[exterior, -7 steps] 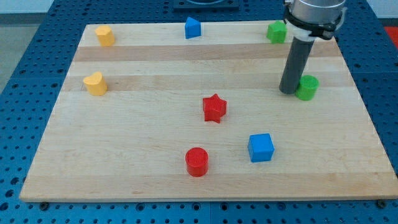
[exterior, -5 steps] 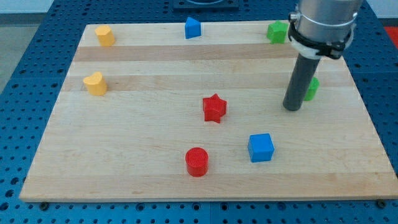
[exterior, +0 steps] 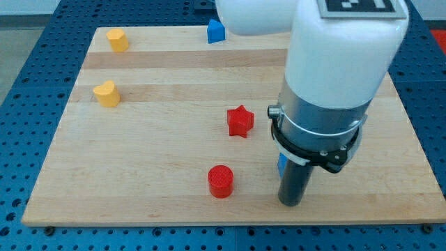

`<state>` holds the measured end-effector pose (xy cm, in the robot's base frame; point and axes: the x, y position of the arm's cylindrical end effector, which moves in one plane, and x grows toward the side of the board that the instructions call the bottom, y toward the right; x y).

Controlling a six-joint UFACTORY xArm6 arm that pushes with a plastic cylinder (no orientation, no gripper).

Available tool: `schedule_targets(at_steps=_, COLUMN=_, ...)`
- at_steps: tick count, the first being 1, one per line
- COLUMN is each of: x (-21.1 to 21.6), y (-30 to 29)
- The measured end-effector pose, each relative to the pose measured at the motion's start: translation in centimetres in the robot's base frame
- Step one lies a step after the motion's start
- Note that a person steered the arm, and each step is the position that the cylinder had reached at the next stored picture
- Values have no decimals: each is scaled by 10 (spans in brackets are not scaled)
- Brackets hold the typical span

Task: Push the blue cube towards the top center

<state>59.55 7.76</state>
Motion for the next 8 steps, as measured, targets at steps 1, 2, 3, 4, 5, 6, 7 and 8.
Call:
schedule_targets(at_steps=1, x=-1, y=8)
schedule_targets(at_steps=2, x=-9, y=19)
schedule_targets(at_steps=3, x=-9, y=19)
schedule_targets(at_steps=4, x=-9, y=17)
schedule_targets(at_steps=5, x=-9, y=16)
schedule_targets(at_steps=6, x=-9, y=16)
schedule_targets(at_steps=7, x=-11, y=16)
schedule_targets(at_steps=8, x=-19, y=13)
